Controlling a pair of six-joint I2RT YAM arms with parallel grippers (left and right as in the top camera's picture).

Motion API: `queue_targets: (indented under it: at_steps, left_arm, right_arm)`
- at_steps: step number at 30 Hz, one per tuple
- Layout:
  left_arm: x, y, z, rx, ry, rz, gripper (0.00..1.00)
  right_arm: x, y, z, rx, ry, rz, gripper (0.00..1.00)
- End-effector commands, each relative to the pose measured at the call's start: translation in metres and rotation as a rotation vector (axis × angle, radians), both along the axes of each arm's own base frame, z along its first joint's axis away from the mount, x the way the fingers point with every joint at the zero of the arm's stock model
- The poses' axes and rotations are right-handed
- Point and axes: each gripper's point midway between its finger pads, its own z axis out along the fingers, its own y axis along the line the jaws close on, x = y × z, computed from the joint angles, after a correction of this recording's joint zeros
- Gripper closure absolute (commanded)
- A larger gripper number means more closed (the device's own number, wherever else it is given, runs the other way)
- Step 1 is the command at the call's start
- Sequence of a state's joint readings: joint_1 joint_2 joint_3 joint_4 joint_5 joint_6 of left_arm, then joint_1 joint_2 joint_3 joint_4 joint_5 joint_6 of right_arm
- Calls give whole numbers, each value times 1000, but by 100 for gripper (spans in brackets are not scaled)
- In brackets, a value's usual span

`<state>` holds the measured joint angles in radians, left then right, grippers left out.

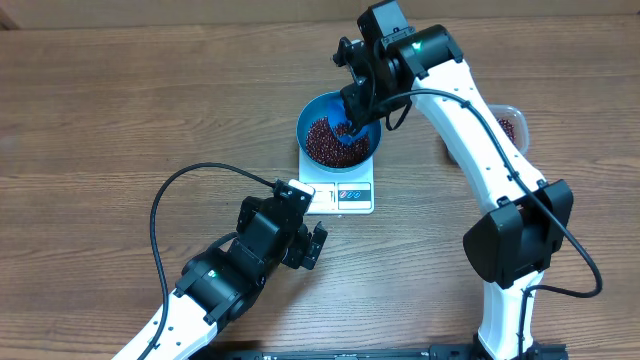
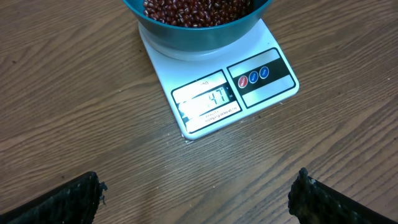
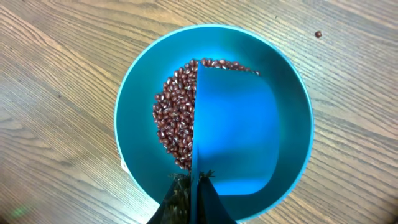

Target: Scoop item into bowl and weigh 150g on scale

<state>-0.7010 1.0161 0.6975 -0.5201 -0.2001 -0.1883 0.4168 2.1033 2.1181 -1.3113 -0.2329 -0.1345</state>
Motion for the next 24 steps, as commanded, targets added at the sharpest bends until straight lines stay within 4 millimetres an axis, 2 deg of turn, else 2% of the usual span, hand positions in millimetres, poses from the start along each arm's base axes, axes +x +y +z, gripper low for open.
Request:
queue_targets:
  at_steps: [1,15,24]
  left_arm:
    - [0,2,-4,6,5,17,0]
    - [0,2,-4,6,5,17,0]
    - [0,2,-4,6,5,17,0]
  right_arm:
    - [4,2,24,35,-52,2,96]
    - [3,-11,38,-43,-108,-24,96]
    - [1,-11,36,-147,-155,-26,96]
